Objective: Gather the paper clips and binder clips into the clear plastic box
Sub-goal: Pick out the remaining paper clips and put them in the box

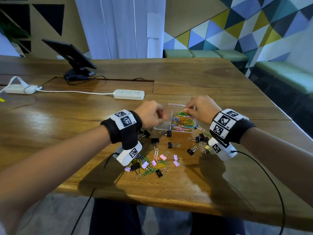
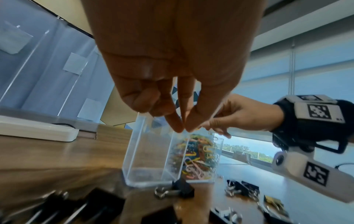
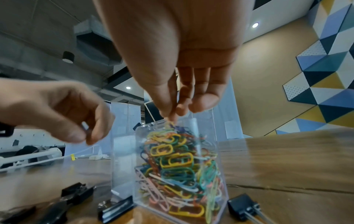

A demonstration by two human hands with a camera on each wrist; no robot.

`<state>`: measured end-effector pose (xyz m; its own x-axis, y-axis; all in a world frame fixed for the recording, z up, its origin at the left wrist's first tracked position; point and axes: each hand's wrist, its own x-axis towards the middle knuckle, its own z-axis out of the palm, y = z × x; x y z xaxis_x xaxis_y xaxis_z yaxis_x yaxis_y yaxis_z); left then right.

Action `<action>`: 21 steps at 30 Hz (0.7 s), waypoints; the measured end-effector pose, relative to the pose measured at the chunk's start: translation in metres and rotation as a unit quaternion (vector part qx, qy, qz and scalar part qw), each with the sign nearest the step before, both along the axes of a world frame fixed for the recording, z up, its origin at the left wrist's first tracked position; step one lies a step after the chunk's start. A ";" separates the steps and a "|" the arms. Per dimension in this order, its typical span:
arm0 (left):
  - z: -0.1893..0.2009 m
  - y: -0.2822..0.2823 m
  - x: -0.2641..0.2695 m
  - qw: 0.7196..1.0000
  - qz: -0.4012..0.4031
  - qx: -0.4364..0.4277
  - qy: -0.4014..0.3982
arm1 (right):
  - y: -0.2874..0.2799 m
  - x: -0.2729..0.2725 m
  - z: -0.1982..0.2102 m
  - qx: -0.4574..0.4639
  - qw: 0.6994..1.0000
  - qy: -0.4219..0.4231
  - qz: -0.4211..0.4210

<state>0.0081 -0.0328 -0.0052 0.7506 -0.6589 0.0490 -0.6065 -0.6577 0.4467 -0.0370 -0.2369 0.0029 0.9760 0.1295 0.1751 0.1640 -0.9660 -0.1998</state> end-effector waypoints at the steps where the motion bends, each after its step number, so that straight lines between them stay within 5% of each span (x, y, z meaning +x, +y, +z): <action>1: -0.003 0.003 -0.003 1.000 -0.006 0.017 0.018 | 0.000 -0.001 0.000 0.007 1.000 -0.002 -0.002; 5: -0.013 0.021 -0.020 0.991 -0.050 0.098 0.069 | 0.010 -0.009 -0.001 0.021 0.999 -0.031 0.024; 9: -0.020 0.033 -0.033 0.973 -0.080 0.198 0.084 | 0.030 -0.025 -0.011 -0.022 0.992 0.031 0.117; 14: -0.024 0.035 -0.040 0.973 -0.065 0.207 0.083 | 0.055 -0.040 -0.031 -0.068 0.960 0.177 0.208; 21: -0.031 0.033 -0.054 0.965 -0.107 0.220 0.098 | 0.066 -0.037 -0.039 -0.063 0.947 0.207 0.236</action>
